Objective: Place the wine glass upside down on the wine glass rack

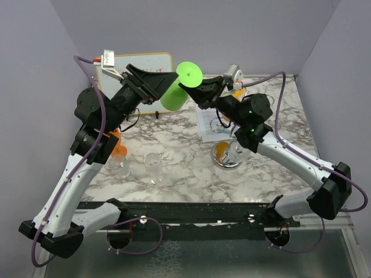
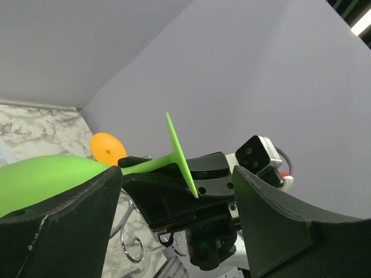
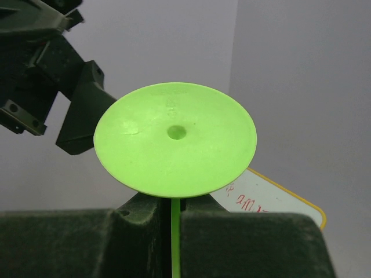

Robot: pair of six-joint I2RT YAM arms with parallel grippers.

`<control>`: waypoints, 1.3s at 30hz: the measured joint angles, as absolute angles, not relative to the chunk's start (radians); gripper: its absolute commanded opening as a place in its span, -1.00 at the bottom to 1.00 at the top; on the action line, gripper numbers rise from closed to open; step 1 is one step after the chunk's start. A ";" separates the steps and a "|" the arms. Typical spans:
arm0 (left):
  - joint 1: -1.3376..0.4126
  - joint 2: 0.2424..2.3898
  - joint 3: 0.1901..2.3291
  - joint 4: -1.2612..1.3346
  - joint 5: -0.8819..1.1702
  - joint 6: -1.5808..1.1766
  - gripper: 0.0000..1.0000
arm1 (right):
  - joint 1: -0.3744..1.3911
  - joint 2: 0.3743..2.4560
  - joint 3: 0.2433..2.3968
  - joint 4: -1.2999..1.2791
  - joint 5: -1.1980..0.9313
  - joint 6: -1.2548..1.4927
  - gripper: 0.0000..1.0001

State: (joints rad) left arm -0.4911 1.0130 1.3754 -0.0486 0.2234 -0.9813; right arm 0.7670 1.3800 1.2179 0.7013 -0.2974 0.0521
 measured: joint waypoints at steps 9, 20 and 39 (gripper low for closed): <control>-0.491 1.072 1.402 -0.050 0.290 -0.986 -0.16 | 0.767 1.380 1.218 0.738 -0.428 -0.052 -0.98; -0.491 1.084 1.461 -0.106 0.342 -0.907 -0.67 | 0.767 1.380 1.219 0.706 -0.490 -0.178 -0.99; -0.487 1.069 1.453 -0.128 0.427 -0.812 -1.00 | 0.766 1.363 1.276 0.552 -0.562 -0.139 0.03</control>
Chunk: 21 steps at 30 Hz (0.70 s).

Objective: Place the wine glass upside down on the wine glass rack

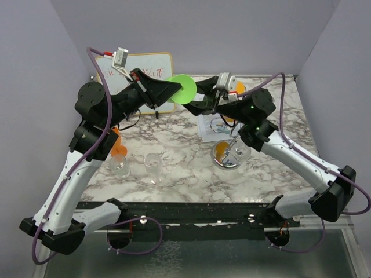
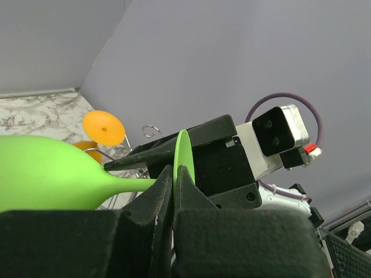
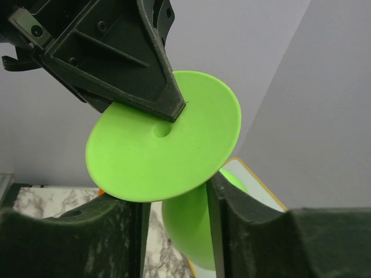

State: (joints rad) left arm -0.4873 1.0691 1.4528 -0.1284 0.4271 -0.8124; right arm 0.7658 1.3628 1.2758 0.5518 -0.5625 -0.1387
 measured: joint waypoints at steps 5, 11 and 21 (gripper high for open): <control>-0.491 1.061 1.453 -0.126 0.402 -0.794 -1.00 | 0.767 1.294 1.256 0.450 -0.558 -0.092 0.14; -0.491 1.014 1.450 -0.150 0.295 -0.775 -1.00 | 0.767 1.082 1.121 0.359 -0.535 -0.039 0.15; -0.491 1.000 1.410 -0.236 0.234 -0.784 -1.00 | 0.767 0.836 1.106 0.243 -0.280 0.154 0.15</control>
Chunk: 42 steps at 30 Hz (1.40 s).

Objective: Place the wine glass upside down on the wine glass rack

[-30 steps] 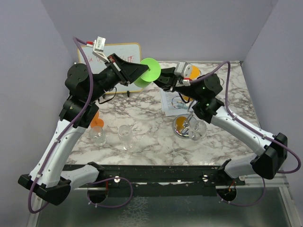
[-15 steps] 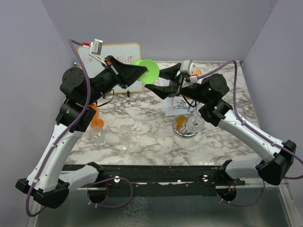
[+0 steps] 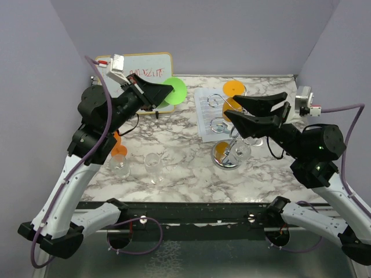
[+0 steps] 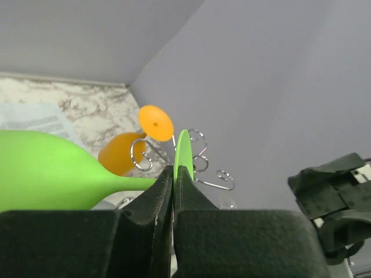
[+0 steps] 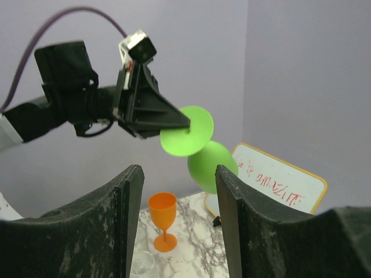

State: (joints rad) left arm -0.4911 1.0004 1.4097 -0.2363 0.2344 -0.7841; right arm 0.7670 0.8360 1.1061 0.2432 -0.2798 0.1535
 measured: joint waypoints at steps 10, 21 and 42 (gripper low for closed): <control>-0.495 1.210 1.404 -0.312 0.418 -0.860 -1.00 | 0.767 0.789 1.073 0.192 -0.151 0.316 0.15; -0.595 1.343 1.425 -0.296 0.519 -0.900 -1.00 | 0.767 0.729 1.028 0.173 -0.094 0.374 0.15; -0.623 1.481 1.466 -0.137 0.508 -1.021 -1.00 | 0.767 0.672 1.002 0.180 -0.089 0.392 0.16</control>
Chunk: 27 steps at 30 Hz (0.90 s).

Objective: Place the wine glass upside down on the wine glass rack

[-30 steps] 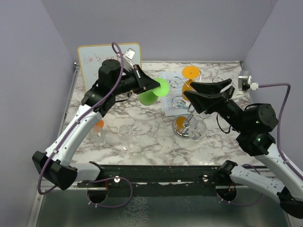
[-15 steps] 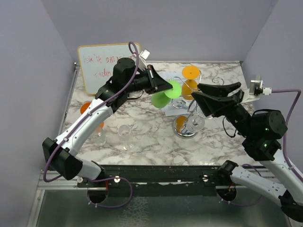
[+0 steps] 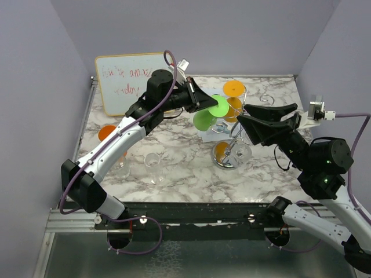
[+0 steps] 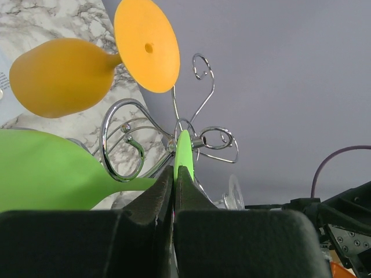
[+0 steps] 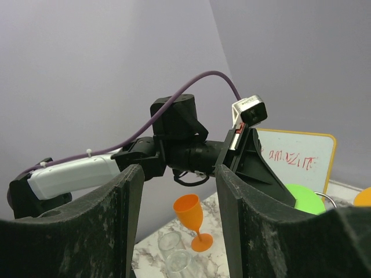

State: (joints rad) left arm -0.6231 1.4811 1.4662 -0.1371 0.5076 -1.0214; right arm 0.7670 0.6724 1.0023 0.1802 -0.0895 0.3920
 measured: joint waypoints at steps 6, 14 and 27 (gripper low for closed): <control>-0.629 1.505 1.494 -0.129 0.507 -1.026 -1.00 | 0.767 0.669 0.984 0.187 -0.070 0.393 0.16; -0.639 1.517 1.520 -0.121 0.495 -1.027 -1.00 | 0.767 0.665 0.957 0.222 -0.070 0.410 0.16; -0.643 1.568 1.548 -0.112 0.446 -1.032 -1.00 | 0.767 0.648 0.955 0.253 -0.083 0.428 0.16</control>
State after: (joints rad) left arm -0.6426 1.5677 1.5482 -0.1120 0.4461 -1.0317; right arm 0.7670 0.6483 0.9554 0.2531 -0.0830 0.4278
